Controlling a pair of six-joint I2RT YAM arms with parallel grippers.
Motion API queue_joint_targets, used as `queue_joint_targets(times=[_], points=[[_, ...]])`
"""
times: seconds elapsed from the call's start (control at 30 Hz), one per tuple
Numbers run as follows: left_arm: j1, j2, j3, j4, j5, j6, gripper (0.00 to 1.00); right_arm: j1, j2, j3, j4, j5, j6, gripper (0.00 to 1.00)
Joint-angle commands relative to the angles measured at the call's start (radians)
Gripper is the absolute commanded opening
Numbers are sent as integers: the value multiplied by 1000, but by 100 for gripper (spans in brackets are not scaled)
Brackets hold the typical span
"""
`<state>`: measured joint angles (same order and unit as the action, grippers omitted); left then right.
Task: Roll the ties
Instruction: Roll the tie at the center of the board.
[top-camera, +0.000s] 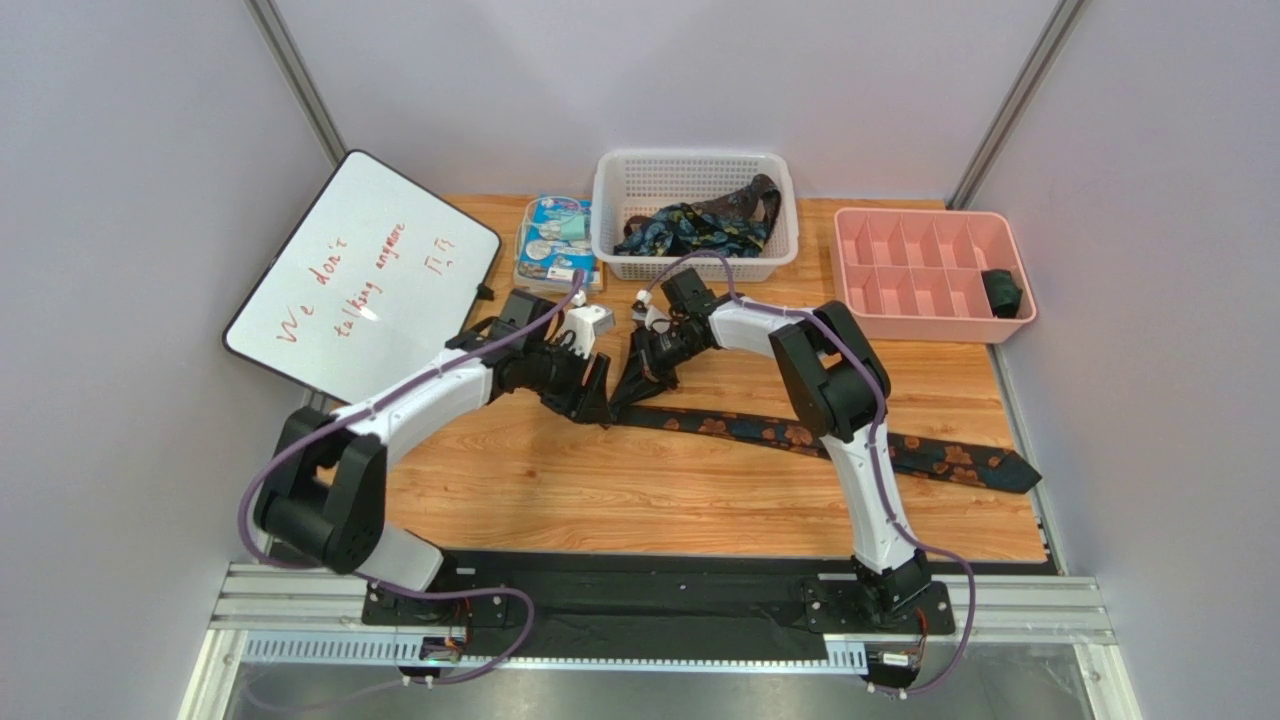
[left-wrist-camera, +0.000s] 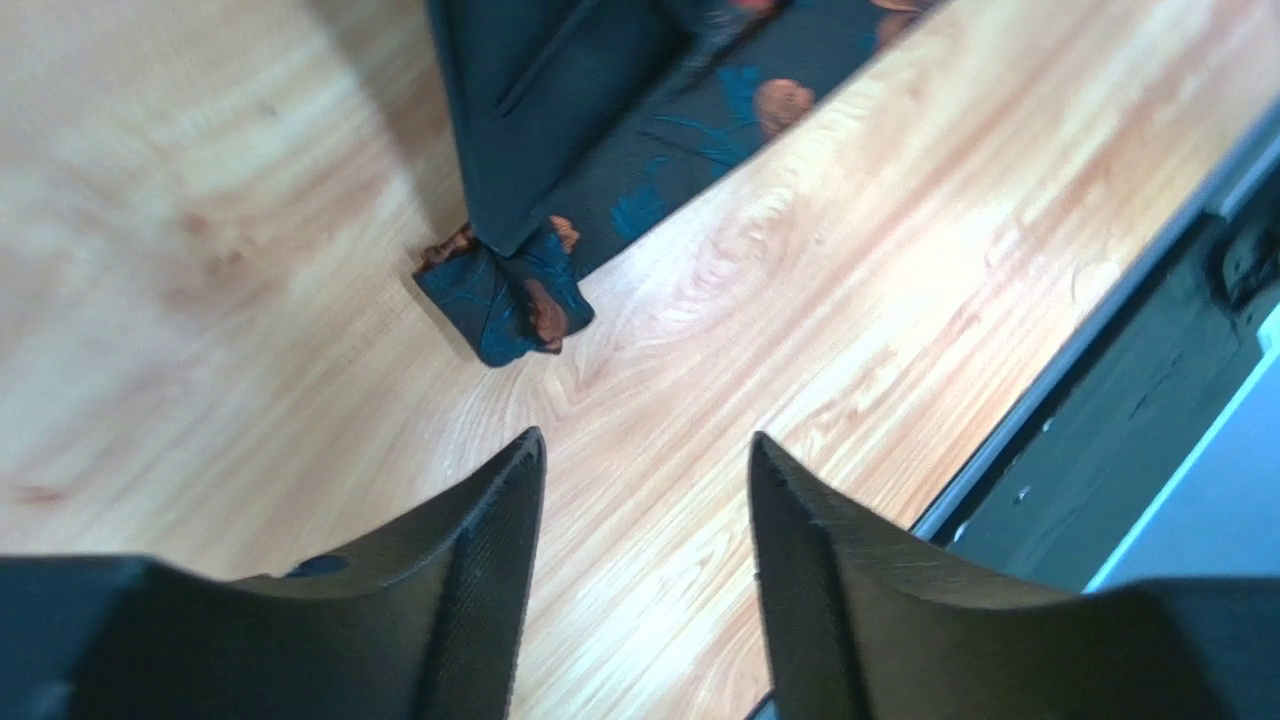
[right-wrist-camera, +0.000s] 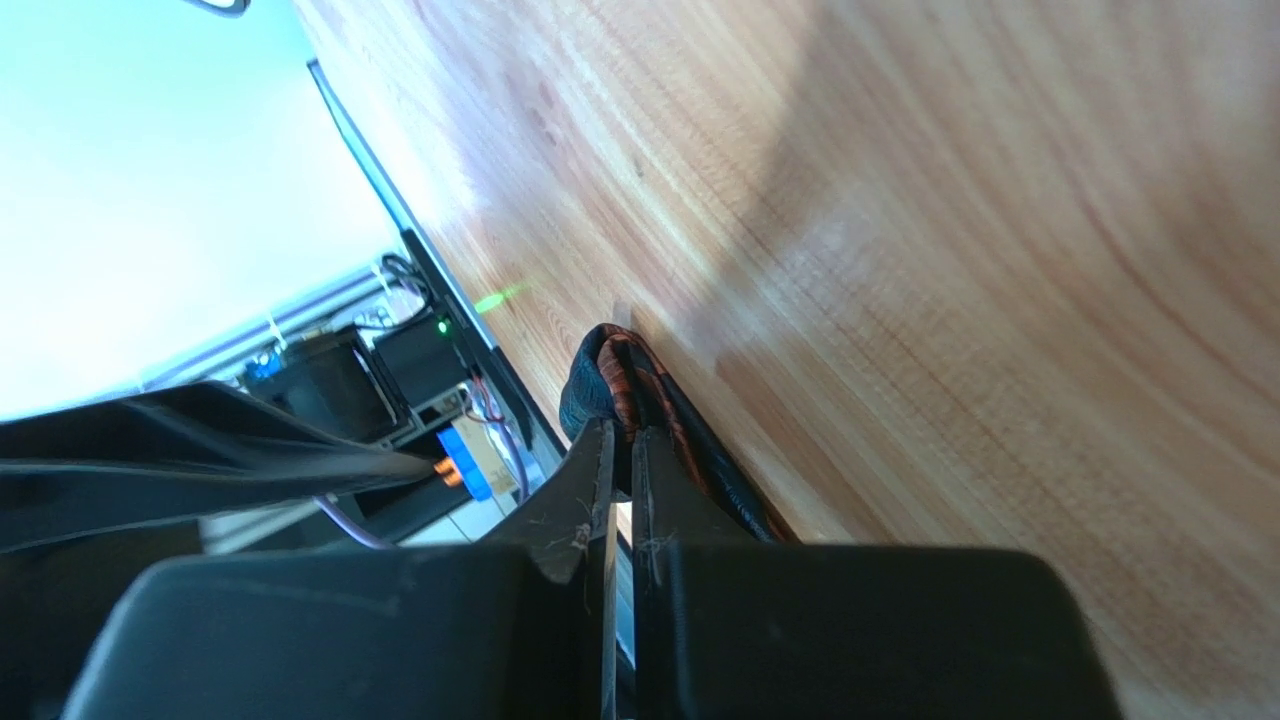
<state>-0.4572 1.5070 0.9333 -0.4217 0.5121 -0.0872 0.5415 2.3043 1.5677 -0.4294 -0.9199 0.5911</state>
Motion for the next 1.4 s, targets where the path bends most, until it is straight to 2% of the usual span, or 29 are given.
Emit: queue_joint_targets(times=[0.0, 0.07, 0.1, 0.13, 0.27, 0.5, 0.73, 0.9, 1.13, 1.37], points=[[8, -171, -37, -37, 98, 402, 65, 0, 32, 14, -20, 18, -108, 0], [6, -240, -65, -61, 137, 518, 66, 2, 29, 6, -9, 1, -140, 0], [6, -261, -77, -74, 191, 641, 66, 3, 29, 2, -5, -8, -149, 0], [8, -284, -109, -83, 213, 694, 81, 3, 29, -8, 13, -29, -152, 0], [-1, -382, -194, -37, 273, 836, 81, 20, 26, -35, 47, -65, -174, 0], [-92, -381, -272, 29, 149, 837, 82, 44, -16, -158, 122, -108, -145, 0], [-150, -341, -314, 86, 85, 851, 82, 52, -62, -262, 228, -165, -114, 0], [-222, -278, -288, 86, -16, 827, 81, 55, -82, -296, 261, -169, -103, 0], [-248, -110, -171, 35, -113, 690, 80, 55, -95, -316, 293, -168, -100, 0], [-288, -94, -185, 57, -176, 681, 79, 55, -115, -351, 319, -177, -99, 0]])
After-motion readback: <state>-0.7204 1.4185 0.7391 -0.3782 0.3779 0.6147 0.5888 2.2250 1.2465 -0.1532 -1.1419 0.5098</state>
